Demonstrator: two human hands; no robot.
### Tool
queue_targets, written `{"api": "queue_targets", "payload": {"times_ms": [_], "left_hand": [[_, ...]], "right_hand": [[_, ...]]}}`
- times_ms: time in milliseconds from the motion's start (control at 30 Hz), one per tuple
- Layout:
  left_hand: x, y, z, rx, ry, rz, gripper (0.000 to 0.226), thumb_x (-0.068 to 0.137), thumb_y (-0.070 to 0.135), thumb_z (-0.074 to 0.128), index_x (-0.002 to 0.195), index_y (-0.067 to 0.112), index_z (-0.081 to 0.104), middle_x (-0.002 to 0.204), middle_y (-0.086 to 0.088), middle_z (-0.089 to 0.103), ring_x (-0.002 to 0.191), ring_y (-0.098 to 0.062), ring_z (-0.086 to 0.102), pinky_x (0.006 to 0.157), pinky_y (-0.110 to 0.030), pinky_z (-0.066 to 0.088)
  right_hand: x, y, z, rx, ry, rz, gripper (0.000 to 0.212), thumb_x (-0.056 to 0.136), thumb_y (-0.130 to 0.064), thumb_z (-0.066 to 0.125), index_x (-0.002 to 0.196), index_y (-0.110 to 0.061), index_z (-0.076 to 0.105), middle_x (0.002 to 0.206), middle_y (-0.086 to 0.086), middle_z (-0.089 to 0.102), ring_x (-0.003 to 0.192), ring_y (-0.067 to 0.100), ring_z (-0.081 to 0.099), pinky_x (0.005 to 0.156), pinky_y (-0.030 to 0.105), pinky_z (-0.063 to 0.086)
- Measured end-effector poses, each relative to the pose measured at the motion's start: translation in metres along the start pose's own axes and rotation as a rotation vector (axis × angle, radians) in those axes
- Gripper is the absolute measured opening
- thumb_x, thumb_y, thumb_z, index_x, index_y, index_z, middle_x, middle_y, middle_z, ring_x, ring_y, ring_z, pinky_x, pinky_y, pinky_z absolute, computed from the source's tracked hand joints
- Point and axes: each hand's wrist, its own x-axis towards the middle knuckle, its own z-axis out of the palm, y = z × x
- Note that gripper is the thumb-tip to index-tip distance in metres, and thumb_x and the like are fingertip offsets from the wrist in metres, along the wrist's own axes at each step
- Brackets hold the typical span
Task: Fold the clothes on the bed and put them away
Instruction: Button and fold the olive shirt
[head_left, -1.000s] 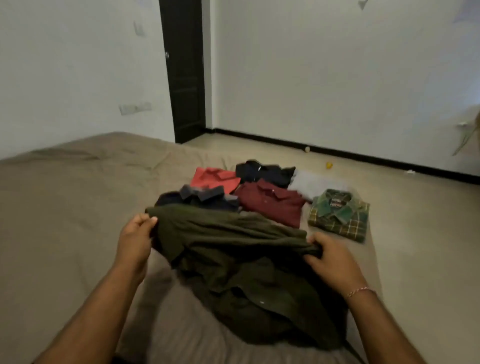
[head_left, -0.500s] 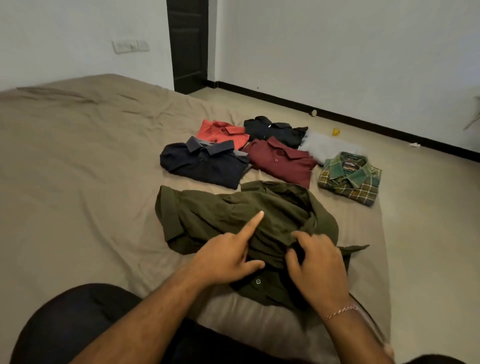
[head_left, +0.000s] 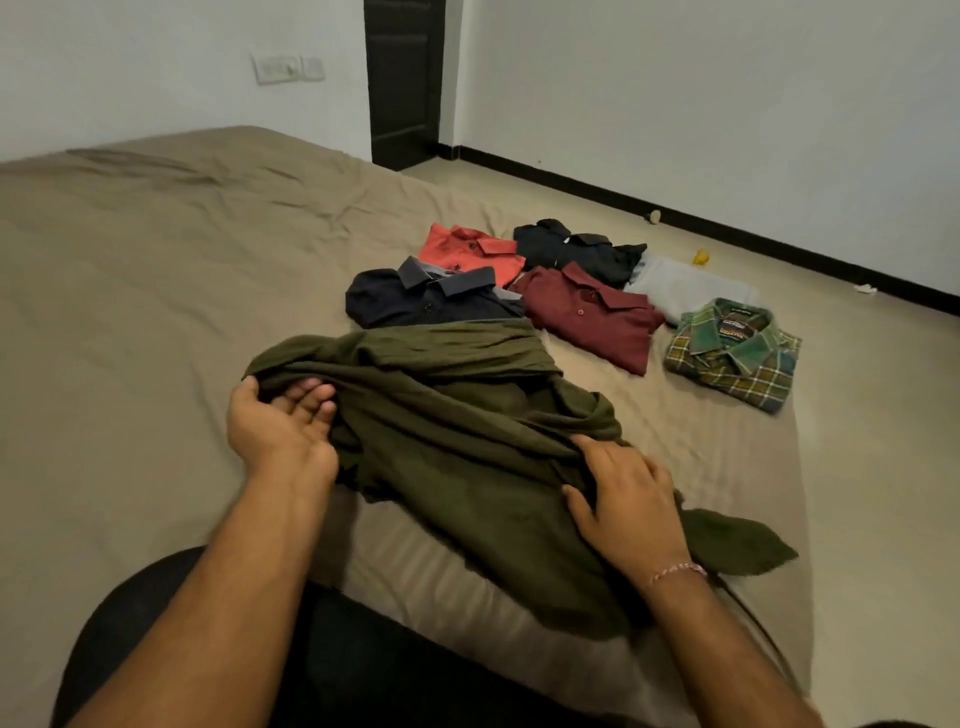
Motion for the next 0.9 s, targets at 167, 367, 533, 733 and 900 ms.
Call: {"api": "queue_targets", "payload": {"times_ms": [167,367,533,733,900], "left_hand": [[0.007,-0.008,0.008,0.194,0.053,0.066,0.022,0.101,0.032,0.050,0.100,0.015,0.064,0.060,0.003,0.060,0.045,-0.012,0.052,0.046,-0.025,0.042],[-0.022,0.003,0.007,0.793,0.066,1.047,0.054,0.084,0.009,0.058,0.137,0.013,0.049,0.089,0.002,0.050,0.077,-0.011,0.053,0.072,-0.027,0.048],[-0.053,-0.029,0.017,1.473,-1.089,1.388,0.049,0.089,0.041,0.073,0.134,0.025,0.062,0.116,0.008,0.066,0.110,-0.019,0.061,0.094,-0.044,0.047],[-0.034,-0.036,0.016,1.549,-1.241,1.163,0.021,0.093,0.039,0.058,0.101,0.026,0.073,0.092,0.011,0.069,0.086,-0.011,0.066,0.076,-0.033,0.055],[-0.045,-0.003,0.079,1.886,-1.059,1.409,0.012,0.088,0.038,0.067,0.090,0.037,0.055,0.086,0.015,0.057,0.086,-0.012,0.056,0.067,-0.034,0.048]], "right_hand": [[-0.015,0.016,0.001,0.138,0.144,0.070,0.024,0.094,-0.036,0.064,0.118,-0.037,0.063,0.106,-0.015,0.064,0.103,0.012,0.060,0.088,0.036,0.045],[-0.023,0.027,-0.014,0.246,0.057,-0.075,0.014,0.089,-0.054,0.059,0.097,-0.043,0.063,0.087,-0.027,0.059,0.086,-0.003,0.055,0.084,0.041,0.051],[-0.020,0.018,-0.018,0.294,0.103,-0.160,0.009,0.095,-0.034,0.064,0.101,-0.041,0.063,0.099,-0.026,0.061,0.095,-0.001,0.059,0.089,0.043,0.054],[-0.009,0.005,-0.062,0.404,0.213,-0.102,0.010,0.094,-0.040,0.064,0.100,-0.035,0.070,0.088,-0.024,0.067,0.079,-0.001,0.064,0.075,0.029,0.055],[0.038,0.008,-0.128,-0.185,0.152,-0.137,0.025,0.091,-0.058,0.064,0.094,-0.034,0.069,0.080,-0.009,0.072,0.077,0.018,0.070,0.069,0.034,0.054]]}}
